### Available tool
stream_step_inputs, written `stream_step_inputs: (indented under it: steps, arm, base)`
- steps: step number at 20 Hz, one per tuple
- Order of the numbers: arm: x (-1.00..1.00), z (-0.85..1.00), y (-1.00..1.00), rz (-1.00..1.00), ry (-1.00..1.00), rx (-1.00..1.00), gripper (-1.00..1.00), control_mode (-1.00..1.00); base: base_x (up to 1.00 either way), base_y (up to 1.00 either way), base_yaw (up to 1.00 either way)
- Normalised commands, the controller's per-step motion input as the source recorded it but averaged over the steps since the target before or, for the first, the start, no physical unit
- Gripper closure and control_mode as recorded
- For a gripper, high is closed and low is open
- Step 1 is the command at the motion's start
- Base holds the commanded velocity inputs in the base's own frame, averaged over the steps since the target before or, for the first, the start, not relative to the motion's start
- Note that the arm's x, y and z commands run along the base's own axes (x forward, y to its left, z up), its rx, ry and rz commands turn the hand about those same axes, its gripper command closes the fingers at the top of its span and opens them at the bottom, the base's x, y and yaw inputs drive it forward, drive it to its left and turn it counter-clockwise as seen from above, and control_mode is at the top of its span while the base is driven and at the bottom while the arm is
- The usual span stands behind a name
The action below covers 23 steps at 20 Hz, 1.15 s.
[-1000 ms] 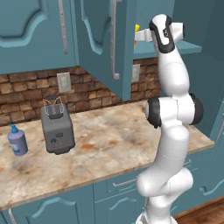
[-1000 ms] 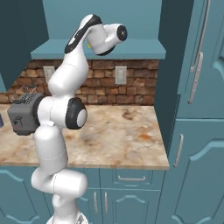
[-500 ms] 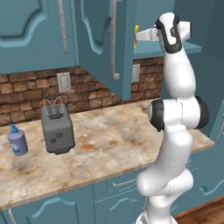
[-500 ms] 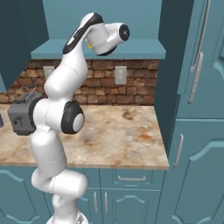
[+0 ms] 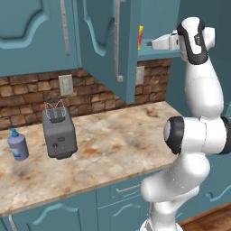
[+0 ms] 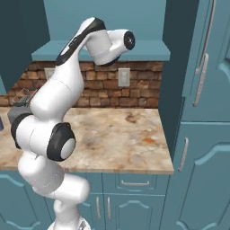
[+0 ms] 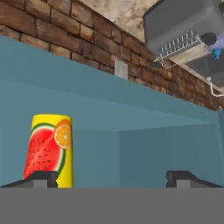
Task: Move the cup from next to the sink to the open cabinet. Then, move the bowl with the bell pepper to the fridge to clear the area for faucet cleaning.
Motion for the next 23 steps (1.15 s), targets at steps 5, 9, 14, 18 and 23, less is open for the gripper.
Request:
stream_step_inputs:
  steps: [5,9,14,18,23]
  arm:
    - [-1.00,-0.57,0.00,0.00,0.03,0.00,-1.00,-1.00]
    - [-1.00,-0.85,0.04,0.06,0.07,-0.13,-1.00,-1.00]
    - [-1.00,-0.99,0.46,0.26,-0.02,-0.63,-1.00,-1.00]
    - [-1.00,-1.00,0.61,0.30,-0.01,-0.78,-1.00,-1.00]
    - [-1.00,-1.00,0.65,0.30,0.00,-0.80,-1.00,-1.00]
  base:
    - [0.00,0.00,0.00]
    - [0.00,0.00,0.00]
    - [0.00,0.00,0.00]
    - [0.00,0.00,0.00]
    - [0.00,0.00,0.00]
